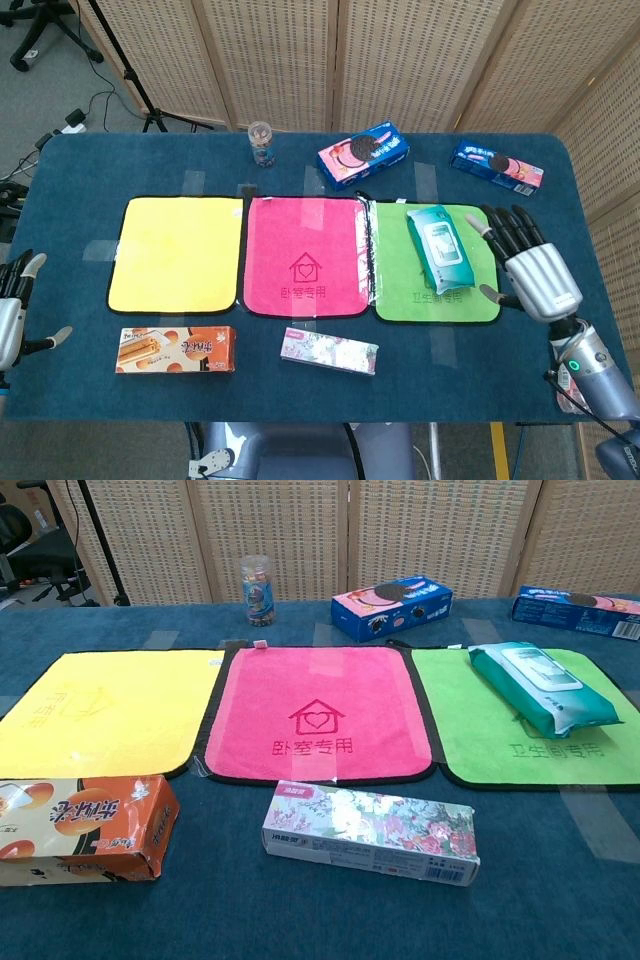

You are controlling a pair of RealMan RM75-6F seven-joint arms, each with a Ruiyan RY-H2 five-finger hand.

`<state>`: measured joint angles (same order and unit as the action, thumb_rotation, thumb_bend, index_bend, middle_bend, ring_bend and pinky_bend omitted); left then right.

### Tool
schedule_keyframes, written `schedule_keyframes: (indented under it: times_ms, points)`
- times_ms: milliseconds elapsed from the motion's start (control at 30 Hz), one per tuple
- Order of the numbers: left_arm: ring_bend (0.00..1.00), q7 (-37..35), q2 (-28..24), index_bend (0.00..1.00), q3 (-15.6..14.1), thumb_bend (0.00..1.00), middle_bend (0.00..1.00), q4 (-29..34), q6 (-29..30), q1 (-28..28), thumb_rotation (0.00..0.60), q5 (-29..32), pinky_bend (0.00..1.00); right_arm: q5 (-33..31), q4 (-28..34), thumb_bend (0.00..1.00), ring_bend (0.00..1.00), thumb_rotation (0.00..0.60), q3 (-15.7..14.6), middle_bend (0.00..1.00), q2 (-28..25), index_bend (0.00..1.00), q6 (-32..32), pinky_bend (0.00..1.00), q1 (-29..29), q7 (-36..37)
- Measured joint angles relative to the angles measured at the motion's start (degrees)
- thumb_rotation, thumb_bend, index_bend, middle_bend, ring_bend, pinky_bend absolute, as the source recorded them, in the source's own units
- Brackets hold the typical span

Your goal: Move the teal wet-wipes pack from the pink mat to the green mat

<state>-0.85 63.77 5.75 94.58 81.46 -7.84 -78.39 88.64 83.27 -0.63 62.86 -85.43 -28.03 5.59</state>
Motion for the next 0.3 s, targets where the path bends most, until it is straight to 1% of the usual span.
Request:
schedule_keyframes:
  times_ms: [167,300]
  points:
    - [0.0,0.45,0.82,0.0,-0.2,0.0,0.0,-1.37,1.49,0.36,0.6,-1.11,0.0,-0.45,-5.82,0.0,0.0,0.6,-1.92,0.0,3.06,0.0,-4.54,0.0,7.25,3.09]
    - [0.0,0.41,1.01,0.0,-0.49,0.0,0.0,-1.38,2.33,0.63,0.6,-2.34,0.0,-0.82,-8.11,0.0,0.0,0.6,-2.82,0.0,5.59,0.0,-7.49,0.0,12.18,5.32]
